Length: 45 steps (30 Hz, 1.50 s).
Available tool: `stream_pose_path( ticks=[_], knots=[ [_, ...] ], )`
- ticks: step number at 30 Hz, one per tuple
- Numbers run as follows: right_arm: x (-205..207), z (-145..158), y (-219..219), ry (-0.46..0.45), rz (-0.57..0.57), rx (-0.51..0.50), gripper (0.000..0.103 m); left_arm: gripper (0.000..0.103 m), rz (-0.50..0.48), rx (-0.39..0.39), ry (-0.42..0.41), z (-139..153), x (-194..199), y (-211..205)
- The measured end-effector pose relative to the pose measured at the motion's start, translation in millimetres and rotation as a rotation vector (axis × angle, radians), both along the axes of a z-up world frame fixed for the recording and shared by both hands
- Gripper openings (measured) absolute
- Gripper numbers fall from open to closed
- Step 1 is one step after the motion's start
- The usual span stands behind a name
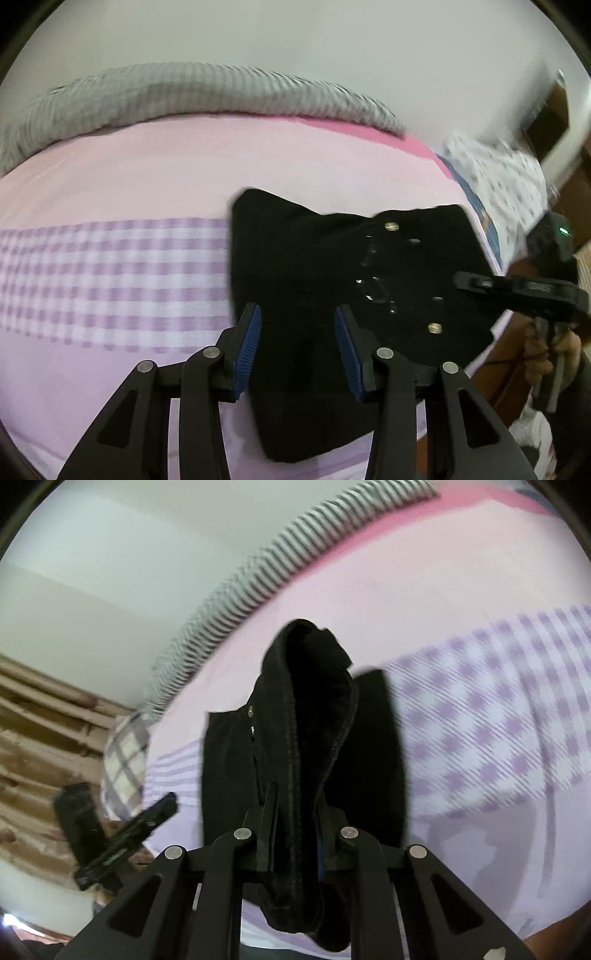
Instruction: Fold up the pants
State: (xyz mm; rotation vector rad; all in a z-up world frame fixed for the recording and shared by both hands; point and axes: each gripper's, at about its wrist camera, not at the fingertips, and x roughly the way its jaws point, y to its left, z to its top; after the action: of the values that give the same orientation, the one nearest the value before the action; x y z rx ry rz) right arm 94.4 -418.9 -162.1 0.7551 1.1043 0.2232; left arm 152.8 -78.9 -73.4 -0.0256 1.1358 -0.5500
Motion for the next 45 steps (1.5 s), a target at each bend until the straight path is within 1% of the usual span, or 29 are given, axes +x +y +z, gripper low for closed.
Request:
stream_pose_path(
  ticks=[1,3,4,5,7,9,12,14,15,16,17,18,20,26,27,29,31,34,36,40,45],
  knots=[
    [0,-5,1,0.010,-0.005,-0.016,0.015,0.043,-0.018,0.007,0.006,-3,-2,-6],
    [1,-8,-2,0.018,-0.024,-0.019,0.021,0.043,-0.072,0.031,0.022,-13,-6,-19],
    [-1,-8,-4,0.031,-0.043,-0.030,0.029,0.043,-0.095,0.045,0.033,-18,-8,-24],
    [-3,-5,-4,0.025,-0.056,-0.035,0.031,0.043,-0.109,0.065,0.048,-25,-10,-28],
    [-13,3,-10,0.008,-0.070,-0.051,0.033,0.043,-0.139,0.088,0.068,-37,-14,-33],
    [-24,13,-15,-0.008,-0.084,-0.064,0.033,0.043,-0.153,0.106,0.055,-41,-19,-34],
    [-37,23,-19,-0.028,-0.104,-0.071,0.033,0.043,-0.151,0.097,0.056,-40,-21,-33],
    [-43,28,-20,-0.048,-0.100,-0.057,0.033,0.043,-0.147,0.093,0.060,-41,-22,-33],
    [-46,28,-21,-0.049,-0.087,-0.046,0.033,0.043,-0.145,0.093,0.059,-41,-22,-33],
    [-46,27,-18,-0.046,-0.075,-0.036,0.028,0.043,-0.145,0.093,0.058,-41,-23,-33],
    [-46,25,-13,-0.039,-0.067,-0.028,0.017,0.044,-0.146,0.094,0.056,-41,-24,-33],
    [-46,25,-8,-0.035,-0.058,-0.032,0.013,0.044,-0.146,0.096,0.055,-41,-24,-33],
    [-47,28,0,-0.051,-0.061,-0.055,0.011,0.044,-0.144,0.098,0.056,-42,-26,-32],
    [-65,59,7,-0.133,-0.075,-0.046,0.009,0.044,-0.151,0.095,0.064,-40,-33,-23],
    [-70,60,8,-0.129,-0.072,-0.055,0.009,0.044,-0.155,0.093,0.065,-39,-35,-22],
    [-77,53,10,-0.100,-0.072,-0.096,0.009,0.044,-0.165,0.099,0.066,-40,-38,-18],
    [-80,33,10,-0.046,-0.082,-0.136,0.009,0.044,-0.171,0.111,0.064,-42,-42,-15],
    [-81,14,6,-0.013,-0.100,-0.125,0.009,0.044,-0.177,0.131,0.055,-42,-44,-13],
    [-80,11,5,-0.009,-0.101,-0.117,0.009,0.044,-0.179,0.153,0.043,-42,-47,-15],
    [-79,10,7,-0.003,-0.087,-0.134,0.009,0.044,-0.174,0.170,0.035,-42,-50,-19],
    [-78,7,7,0.002,-0.108,-0.114,0.012,0.045,-0.169,0.185,0.026,-42,-51,-22]
  ],
)
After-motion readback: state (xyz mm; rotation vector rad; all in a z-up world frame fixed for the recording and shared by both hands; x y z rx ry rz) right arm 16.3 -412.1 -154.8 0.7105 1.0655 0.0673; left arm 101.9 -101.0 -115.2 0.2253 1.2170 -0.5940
